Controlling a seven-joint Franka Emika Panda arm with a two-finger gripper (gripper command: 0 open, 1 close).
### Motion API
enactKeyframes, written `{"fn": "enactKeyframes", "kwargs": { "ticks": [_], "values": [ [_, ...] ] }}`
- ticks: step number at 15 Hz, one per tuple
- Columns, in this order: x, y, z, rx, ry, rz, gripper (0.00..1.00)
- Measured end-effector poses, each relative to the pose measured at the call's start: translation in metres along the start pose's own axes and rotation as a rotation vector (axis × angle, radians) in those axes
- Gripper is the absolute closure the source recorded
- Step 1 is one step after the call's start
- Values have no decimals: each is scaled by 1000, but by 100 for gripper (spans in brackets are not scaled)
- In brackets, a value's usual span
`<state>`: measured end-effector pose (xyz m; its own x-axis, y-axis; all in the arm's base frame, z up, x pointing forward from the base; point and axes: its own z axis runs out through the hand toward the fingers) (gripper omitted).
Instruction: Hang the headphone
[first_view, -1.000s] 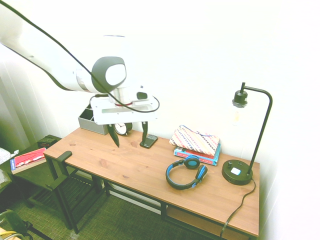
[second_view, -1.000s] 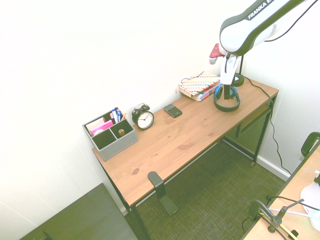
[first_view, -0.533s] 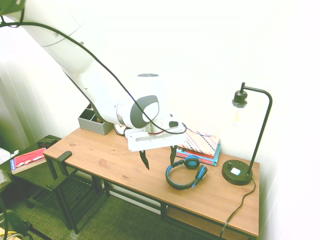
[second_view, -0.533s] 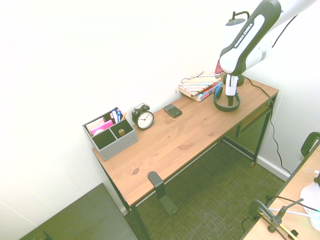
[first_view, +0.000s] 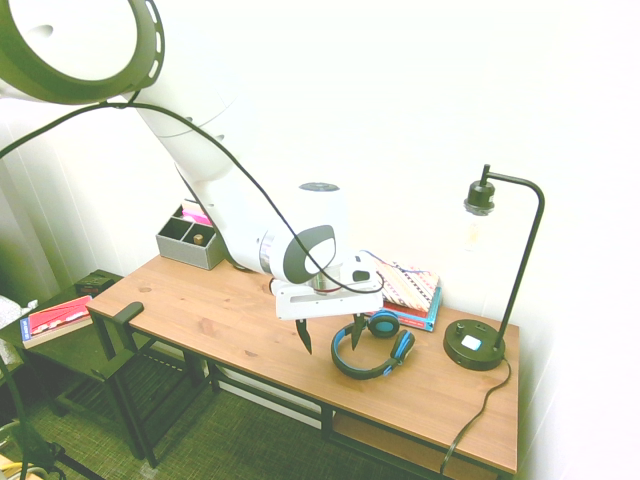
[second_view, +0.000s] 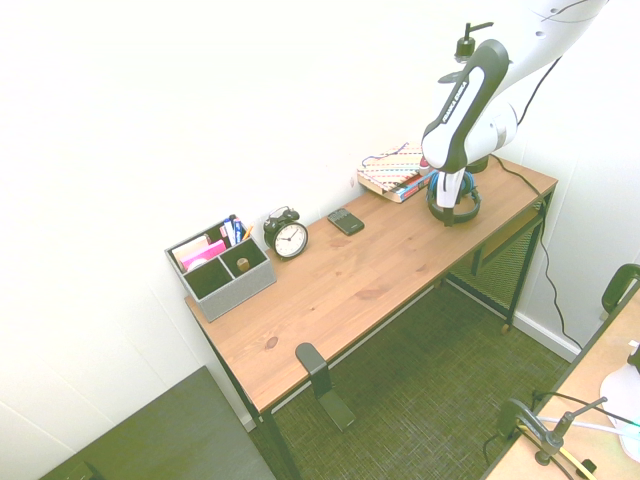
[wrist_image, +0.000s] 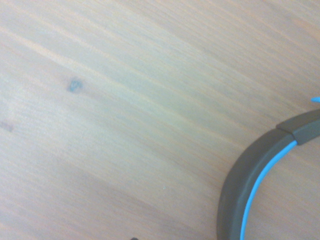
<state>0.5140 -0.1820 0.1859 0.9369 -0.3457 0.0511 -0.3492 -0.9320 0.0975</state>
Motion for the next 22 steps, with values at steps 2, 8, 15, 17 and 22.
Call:
{"fn": "enactKeyframes", "kwargs": {
  "ticks": [2, 8, 15, 17, 22],
  "values": [
    [4, 0, 5, -2, -2, 2, 100],
    [16, -4, 17, -11, -11, -6, 100],
    [14, -2, 25, -18, -28, 9, 100],
    [14, -2, 25, -19, -28, 15, 100],
    [11, -19, -24, -48, -94, 175, 100]
  ]
}}
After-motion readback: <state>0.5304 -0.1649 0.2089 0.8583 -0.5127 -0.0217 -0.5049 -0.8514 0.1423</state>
